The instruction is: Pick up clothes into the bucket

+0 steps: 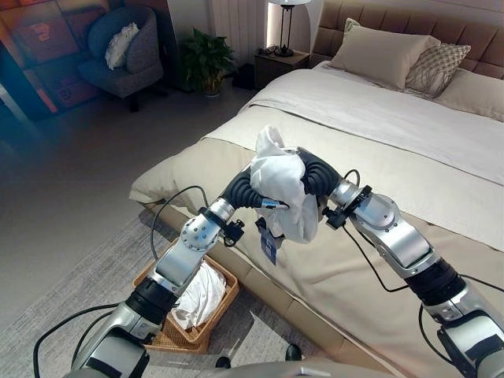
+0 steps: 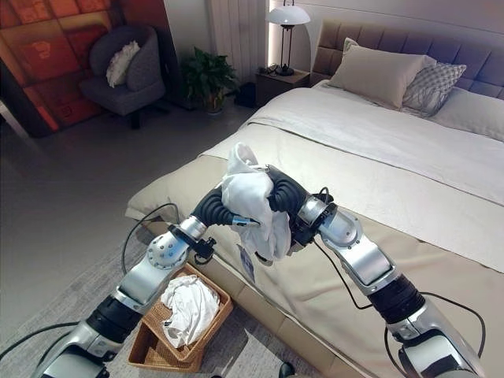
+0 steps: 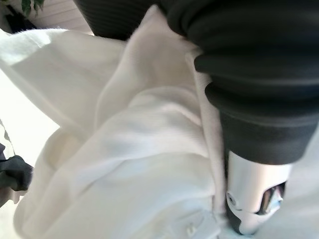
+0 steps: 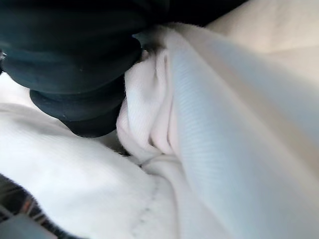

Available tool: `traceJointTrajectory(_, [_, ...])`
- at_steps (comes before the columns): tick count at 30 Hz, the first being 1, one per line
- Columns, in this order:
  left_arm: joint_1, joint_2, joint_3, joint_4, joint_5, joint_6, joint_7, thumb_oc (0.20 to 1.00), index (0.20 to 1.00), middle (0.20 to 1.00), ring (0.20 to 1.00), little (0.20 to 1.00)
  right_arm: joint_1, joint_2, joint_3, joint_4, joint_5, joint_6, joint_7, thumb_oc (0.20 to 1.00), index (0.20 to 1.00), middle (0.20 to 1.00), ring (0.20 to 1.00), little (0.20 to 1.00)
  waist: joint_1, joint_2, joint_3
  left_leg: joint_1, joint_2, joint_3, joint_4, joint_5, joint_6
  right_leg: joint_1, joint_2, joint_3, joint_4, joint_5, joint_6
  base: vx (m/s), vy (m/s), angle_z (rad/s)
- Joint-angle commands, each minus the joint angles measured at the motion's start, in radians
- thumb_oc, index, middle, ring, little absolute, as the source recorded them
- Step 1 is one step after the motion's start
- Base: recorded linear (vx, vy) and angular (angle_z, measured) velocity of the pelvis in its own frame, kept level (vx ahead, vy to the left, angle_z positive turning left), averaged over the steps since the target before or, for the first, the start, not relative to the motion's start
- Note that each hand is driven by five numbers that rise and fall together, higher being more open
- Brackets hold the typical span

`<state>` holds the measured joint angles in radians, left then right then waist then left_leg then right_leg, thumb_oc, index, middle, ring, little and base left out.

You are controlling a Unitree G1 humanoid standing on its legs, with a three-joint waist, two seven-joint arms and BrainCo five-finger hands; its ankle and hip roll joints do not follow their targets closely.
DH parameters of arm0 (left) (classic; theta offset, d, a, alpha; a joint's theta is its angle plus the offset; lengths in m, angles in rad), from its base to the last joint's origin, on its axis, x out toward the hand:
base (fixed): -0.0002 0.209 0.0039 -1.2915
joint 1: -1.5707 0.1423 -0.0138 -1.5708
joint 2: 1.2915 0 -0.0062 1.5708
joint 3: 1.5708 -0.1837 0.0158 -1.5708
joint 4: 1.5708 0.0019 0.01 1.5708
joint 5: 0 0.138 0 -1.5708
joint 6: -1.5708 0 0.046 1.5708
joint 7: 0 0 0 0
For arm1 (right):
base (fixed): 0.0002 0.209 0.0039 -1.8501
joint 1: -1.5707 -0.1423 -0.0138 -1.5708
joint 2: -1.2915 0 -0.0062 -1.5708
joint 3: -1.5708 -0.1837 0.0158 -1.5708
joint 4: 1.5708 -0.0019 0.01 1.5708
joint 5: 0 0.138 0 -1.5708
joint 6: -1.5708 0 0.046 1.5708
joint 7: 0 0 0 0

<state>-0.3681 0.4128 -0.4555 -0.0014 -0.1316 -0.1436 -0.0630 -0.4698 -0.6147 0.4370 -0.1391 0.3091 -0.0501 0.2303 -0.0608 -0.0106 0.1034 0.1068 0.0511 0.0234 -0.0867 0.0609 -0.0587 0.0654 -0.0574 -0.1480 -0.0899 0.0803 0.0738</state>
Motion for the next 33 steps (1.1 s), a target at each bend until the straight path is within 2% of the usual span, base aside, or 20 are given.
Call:
traceJointTrajectory(1, [-0.076,0.002,-0.037,0.069,0.017,-0.021,-0.012,1.0,1.0,1.0,1.0,1.0,-0.048,0.058,-0.053,-0.201,0.111,-0.089,-0.007,0.2,0.2,0.2,0.2,0.2,0.012,-0.053,-0.025,-0.019,-0.027,-0.029,0.068,-0.083,0.015,0.014,-0.076,-0.039,0.075,-0.045,0.071,0.0,0.0,0.0])
traceJointTrajectory(2, [-0.07,0.007,-0.036,0.058,-0.001,-0.019,-0.024,0.73,0.73,0.73,0.73,0.73,-0.051,0.059,-0.059,-0.206,0.111,-0.088,-0.009,0.2,0.2,0.2,0.2,0.2,0.012,-0.053,-0.026,-0.019,-0.027,-0.03,0.068,-0.083,0.016,0.015,-0.076,-0.038,0.075,-0.045,0.071,0.0,0.0,0.0])
traceJointTrajectory(3, [-0.07,0.008,-0.035,0.058,-0.001,-0.019,-0.025,0.73,0.73,0.73,0.73,0.73,-0.05,0.06,-0.059,-0.207,0.111,-0.088,-0.009,0.2,0.2,0.2,0.2,0.2,0.012,-0.053,-0.026,-0.018,-0.027,-0.03,0.068,-0.083,0.016,0.015,-0.076,-0.038,0.075,-0.045,0.071,0.0,0.0,0.0])
traceJointTrajectory(4, [-0.062,0.019,-0.03,0.039,-0.04,-0.018,-0.04,0.25,0.25,0.25,0.25,0.25,-0.052,0.058,-0.066,-0.21,0.108,-0.091,-0.01,0.2,0.2,0.2,0.2,0.2,0.011,-0.051,-0.027,-0.019,-0.027,-0.03,0.068,-0.084,0.017,0.014,-0.076,-0.037,0.075,-0.045,0.071,0.0,0.0,0.0])
traceJointTrajectory(5, [-0.062,0.019,-0.03,0.039,-0.04,-0.018,-0.04,0.2,0.2,0.2,0.2,0.2,-0.052,0.058,-0.066,-0.21,0.108,-0.091,-0.01,0.2,0.2,0.2,0.2,0.2,0.011,-0.051,-0.027,-0.019,-0.027,-0.03,0.068,-0.084,0.017,0.014,-0.076,-0.037,0.075,-0.045,0.071,0.0,0.0,0.0])
traceJointTrajectory(7, [-0.06,0.031,-0.031,0.022,-0.085,-0.013,-0.062,0.2,0.2,0.2,0.2,0.2,-0.056,0.059,-0.07,-0.21,0.108,-0.09,-0.011,0.2,0.2,0.2,0.2,0.2,0.011,-0.05,-0.029,-0.019,-0.027,-0.03,0.069,-0.085,0.017,0.013,-0.077,-0.036,0.074,-0.043,0.071,0.0,0.0,0.0])
traceJointTrajectory(8, [-0.056,0.042,-0.025,0.009,-0.117,-0.01,-0.069,0.2,0.2,0.2,0.2,0.2,-0.054,0.058,-0.074,-0.211,0.107,-0.089,-0.01,0.376,0.376,0.376,0.376,0.376,0.01,-0.049,-0.031,-0.018,-0.027,-0.028,0.069,-0.086,0.017,0.013,-0.076,-0.034,0.071,-0.041,0.072,0.0,0.0,0.0])
traceJointTrajectory(9, [-0.055,0.048,-0.02,0.0,-0.125,-0.009,-0.071,0.2,0.2,0.2,0.2,0.2,-0.054,0.057,-0.075,-0.211,0.103,-0.089,-0.012,0.793,0.793,0.793,0.793,0.793,0.011,-0.048,-0.031,-0.018,-0.027,-0.027,0.069,-0.086,0.016,0.012,-0.075,-0.033,0.071,-0.041,0.072,0.0,0.0,0.0])
traceJointTrajectory(10, [-0.052,0.053,-0.015,-0.005,-0.132,-0.008,-0.071,0.2,0.2,0.2,0.2,0.2,-0.052,0.057,-0.078,-0.211,0.099,-0.088,-0.013,1.0,1.0,1.0,1.0,1.0,0.011,-0.049,-0.032,-0.018,-0.027,-0.027,0.07,-0.087,0.017,0.012,-0.075,-0.032,0.07,-0.04,0.072,0.0,0.0,0.0])
traceJointTrajectory(24, [0.014,0.085,0.093,-0.074,-0.214,-0.009,-0.059,0.2,0.2,0.2,0.2,0.2,-0.013,0.041,-0.135,-0.209,0.073,-0.077,0.0,1.0,1.0,1.0,1.0,1.0,0.016,-0.053,-0.043,-0.015,-0.031,-0.027,0.075,-0.095,0.022,0.011,-0.077,-0.015,0.074,-0.041,0.073,0.0,0.003,-0.01])
traceJointTrajectory(29, [0.072,0.102,0.189,-0.08,-0.23,-0.02,-0.037,0.2,0.2,0.2,0.2,0.2,0.024,0.001,-0.192,-0.193,0.036,-0.055,-0.006,1.0,1.0,1.0,1.0,1.0,0.022,-0.053,-0.046,-0.018,-0.037,-0.035,0.067,-0.091,0.024,0.012,-0.084,-0.021,0.076,-0.042,0.075,0.0,0.004,-0.01])
traceJointTrajectory(33, [0.118,0.093,0.247,-0.071,-0.24,-0.03,-0.021,0.2,0.2,0.2,0.2,0.2,0.067,-0.006,-0.23,-0.18,0.005,-0.073,-0.015,1.0,1.0,1.0,1.0,1.0,0.025,-0.053,-0.045,-0.022,-0.041,-0.04,0.067,-0.089,0.025,0.01,-0.089,-0.027,0.079,-0.041,0.075,0.0,0.0,0.0])
